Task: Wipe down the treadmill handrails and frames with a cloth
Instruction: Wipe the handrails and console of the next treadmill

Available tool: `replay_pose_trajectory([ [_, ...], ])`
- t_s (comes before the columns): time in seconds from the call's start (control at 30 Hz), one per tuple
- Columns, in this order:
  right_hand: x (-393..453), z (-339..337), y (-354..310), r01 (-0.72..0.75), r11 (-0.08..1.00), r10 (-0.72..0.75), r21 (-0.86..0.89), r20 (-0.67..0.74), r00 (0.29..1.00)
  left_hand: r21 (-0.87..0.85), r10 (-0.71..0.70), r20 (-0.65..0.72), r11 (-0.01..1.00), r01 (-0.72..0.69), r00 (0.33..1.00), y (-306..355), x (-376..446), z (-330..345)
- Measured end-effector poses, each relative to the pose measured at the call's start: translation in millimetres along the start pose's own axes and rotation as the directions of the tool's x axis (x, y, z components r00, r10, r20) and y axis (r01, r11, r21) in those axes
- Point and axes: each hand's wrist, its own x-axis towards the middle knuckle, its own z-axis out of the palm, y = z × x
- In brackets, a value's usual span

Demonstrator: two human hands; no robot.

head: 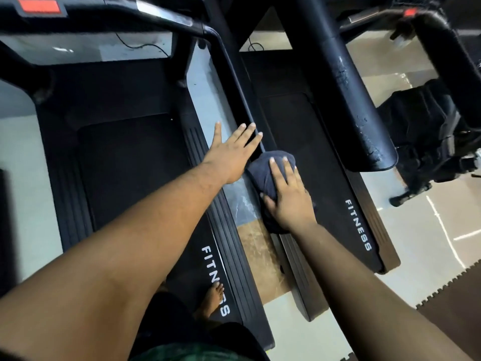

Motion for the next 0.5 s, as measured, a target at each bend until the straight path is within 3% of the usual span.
replay_pose_trajectory([
  [0.13, 36, -5, -17, -0.076, 0.995, 0.073, 0.057, 0.046, 0.996, 0.031, -0.055, 0.018, 0.998, 0.054, 0.998, 13, -11, -2],
  [0.23, -3, 3, -9, -0.051, 0.997, 0.051, -0.061, -0.012, 0.999, 0.054, -0.07, 0.045, 0.996, 0.068, 0.997, 21, -19, -6],
  [0.33, -48, 15, 15, -0.022, 0.998, 0.021, -0.051, -0.02, 1.0, 0.05, -0.062, 0.07, 0.997, 0.058, 0.996, 31, -26, -9],
  [0.5, 1, 3, 0, -0.074, 0.997, 0.073, 0.012, 0.032, 0.997, -0.002, -0.052, 0.078, 0.999, 0.052, 0.996, 38, -33, -5],
])
